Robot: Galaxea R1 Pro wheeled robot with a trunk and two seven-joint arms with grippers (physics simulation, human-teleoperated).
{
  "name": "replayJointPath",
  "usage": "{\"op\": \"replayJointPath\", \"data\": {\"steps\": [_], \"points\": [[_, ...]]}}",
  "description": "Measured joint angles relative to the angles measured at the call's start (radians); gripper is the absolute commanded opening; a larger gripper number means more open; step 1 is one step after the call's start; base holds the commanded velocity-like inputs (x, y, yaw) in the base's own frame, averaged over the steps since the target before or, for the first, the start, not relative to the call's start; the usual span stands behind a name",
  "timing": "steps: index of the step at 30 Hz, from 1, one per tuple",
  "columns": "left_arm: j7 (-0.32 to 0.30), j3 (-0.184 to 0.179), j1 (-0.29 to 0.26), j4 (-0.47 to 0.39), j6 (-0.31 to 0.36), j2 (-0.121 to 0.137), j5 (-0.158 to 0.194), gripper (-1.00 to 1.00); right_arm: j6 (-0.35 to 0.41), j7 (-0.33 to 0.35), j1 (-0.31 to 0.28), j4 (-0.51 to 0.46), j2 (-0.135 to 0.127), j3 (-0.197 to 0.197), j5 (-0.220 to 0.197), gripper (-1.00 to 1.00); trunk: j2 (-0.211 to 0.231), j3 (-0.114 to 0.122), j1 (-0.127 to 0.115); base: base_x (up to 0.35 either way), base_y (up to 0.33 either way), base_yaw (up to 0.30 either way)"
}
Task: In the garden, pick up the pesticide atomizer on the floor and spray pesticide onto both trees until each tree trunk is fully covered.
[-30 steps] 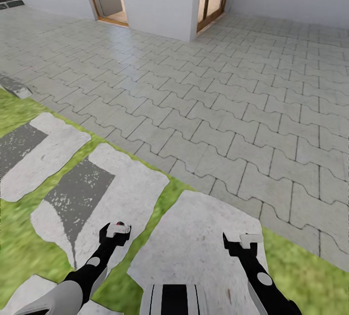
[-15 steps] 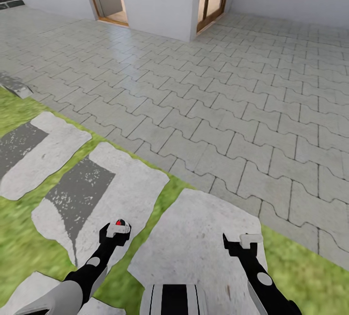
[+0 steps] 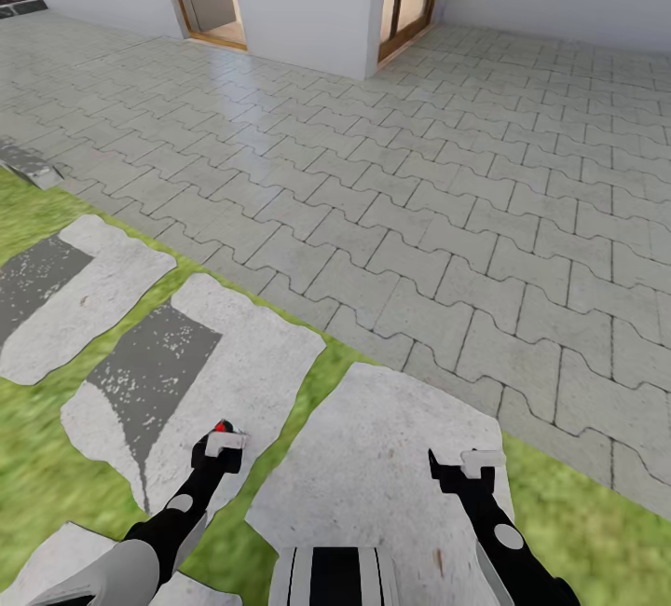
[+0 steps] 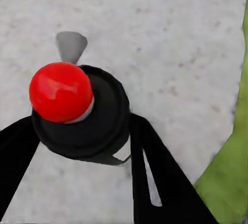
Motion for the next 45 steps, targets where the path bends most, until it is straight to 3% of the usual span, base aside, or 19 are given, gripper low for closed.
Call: {"op": "replayJointPath", "data": {"steps": [18, 45], "points": [[0.001, -0.002, 0.0, 0.0, -0.001, 0.0, -0.002, -1.0, 0.0, 0.0, 0.0, 0.0, 0.0, 0.0, 0.0, 1.0, 0.0, 0.0, 0.0, 0.0, 0.0, 0.0], [0.001, 0.0, 0.0, 0.001, 0.0, 0.002, -0.002, -1.0, -0.001, 0.003, 0.0, 0.0, 0.0, 0.002, 0.004, 1.0, 0.006, 0.104, -0.012, 0.0, 0.0, 0.0]]}}
